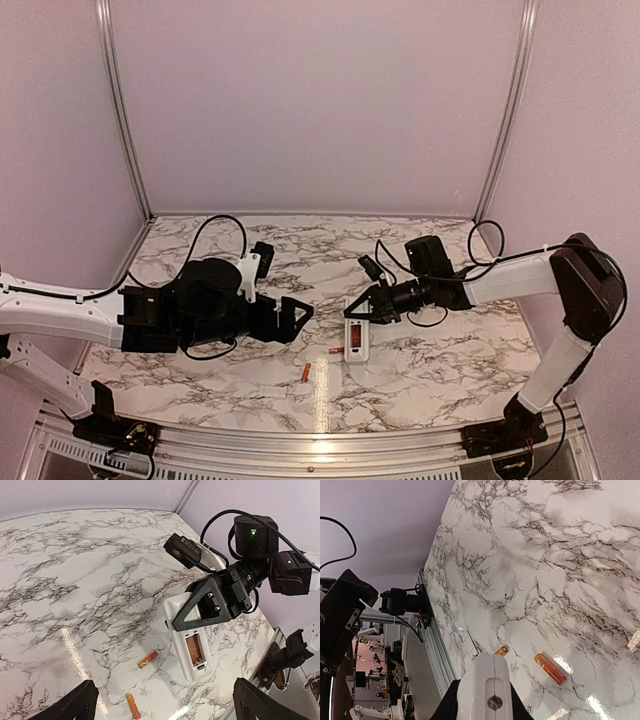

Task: Load the batteries into the remote control
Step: Pick up the battery from the center of the board.

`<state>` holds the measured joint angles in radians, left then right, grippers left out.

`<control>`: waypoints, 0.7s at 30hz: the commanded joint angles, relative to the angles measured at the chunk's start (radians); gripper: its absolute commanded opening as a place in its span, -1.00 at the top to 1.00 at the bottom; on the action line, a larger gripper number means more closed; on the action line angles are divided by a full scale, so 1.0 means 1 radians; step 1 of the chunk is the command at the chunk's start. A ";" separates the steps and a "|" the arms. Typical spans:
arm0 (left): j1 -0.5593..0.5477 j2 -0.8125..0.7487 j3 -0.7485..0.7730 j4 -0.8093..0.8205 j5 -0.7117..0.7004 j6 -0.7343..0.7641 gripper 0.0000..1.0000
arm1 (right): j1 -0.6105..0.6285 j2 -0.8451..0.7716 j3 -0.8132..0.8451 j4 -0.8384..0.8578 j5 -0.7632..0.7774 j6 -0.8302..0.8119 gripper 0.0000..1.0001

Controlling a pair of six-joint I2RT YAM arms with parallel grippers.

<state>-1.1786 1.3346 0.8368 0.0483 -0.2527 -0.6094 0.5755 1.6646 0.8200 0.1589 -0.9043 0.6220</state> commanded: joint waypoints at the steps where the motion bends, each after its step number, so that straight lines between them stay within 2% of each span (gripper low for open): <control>1: 0.017 -0.012 -0.022 -0.219 -0.106 -0.034 -0.98 | -0.012 -0.052 0.034 -0.070 0.028 -0.053 1.00; 3: 0.012 0.053 0.065 -0.327 -0.084 -0.029 -0.94 | -0.012 -0.063 0.046 -0.093 0.046 -0.041 1.00; 5: 0.003 0.133 0.117 -0.389 -0.034 -0.020 -0.79 | -0.012 -0.072 0.068 -0.148 0.090 -0.031 1.00; 9: -0.016 0.233 0.184 -0.433 0.005 -0.019 -0.67 | -0.015 -0.093 0.069 -0.203 0.126 -0.004 1.00; 17: -0.059 0.404 0.328 -0.536 0.031 -0.027 -0.01 | -0.016 -0.097 0.059 -0.232 0.156 -0.005 1.00; 21: -0.059 0.463 0.362 -0.564 0.050 -0.043 0.18 | -0.016 -0.092 0.053 -0.235 0.144 -0.015 1.00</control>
<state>-1.2331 1.7451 1.1599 -0.4355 -0.2283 -0.6441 0.5690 1.5784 0.8547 -0.0528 -0.7712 0.6117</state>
